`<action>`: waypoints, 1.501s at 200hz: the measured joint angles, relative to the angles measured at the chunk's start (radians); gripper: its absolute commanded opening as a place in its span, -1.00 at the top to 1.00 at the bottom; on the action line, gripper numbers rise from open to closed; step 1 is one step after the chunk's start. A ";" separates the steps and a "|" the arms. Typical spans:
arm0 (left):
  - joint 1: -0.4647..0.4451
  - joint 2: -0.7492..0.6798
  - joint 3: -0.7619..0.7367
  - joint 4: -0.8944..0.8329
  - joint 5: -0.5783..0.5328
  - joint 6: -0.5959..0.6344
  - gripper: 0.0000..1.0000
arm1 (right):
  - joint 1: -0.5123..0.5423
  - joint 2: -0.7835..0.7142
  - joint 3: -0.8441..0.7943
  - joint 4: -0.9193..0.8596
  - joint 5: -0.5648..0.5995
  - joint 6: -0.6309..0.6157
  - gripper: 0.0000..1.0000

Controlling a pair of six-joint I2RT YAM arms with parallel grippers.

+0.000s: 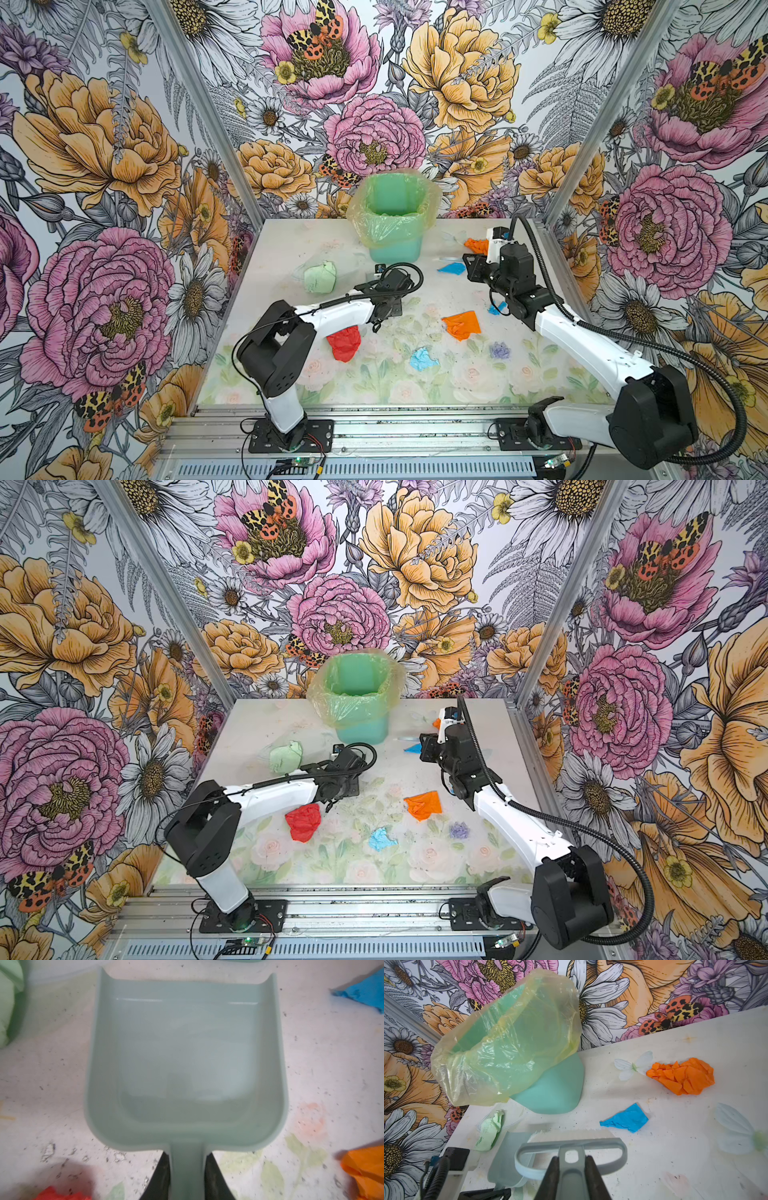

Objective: Sweep away the paper scraps from the table
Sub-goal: 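Slide the dustpan toward the pale green scrap while right gripper carries brush there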

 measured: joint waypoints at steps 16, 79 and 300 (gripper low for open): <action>0.000 -0.084 -0.032 -0.029 0.007 0.006 1.00 | 0.030 0.021 0.018 -0.003 0.001 0.000 1.00; 0.080 -0.370 -0.230 -0.177 0.037 -0.029 1.00 | 0.193 0.132 0.134 0.002 0.035 0.000 1.00; 0.439 -0.478 -0.338 -0.254 0.194 0.126 1.00 | 0.533 0.703 0.549 0.225 0.179 0.188 1.00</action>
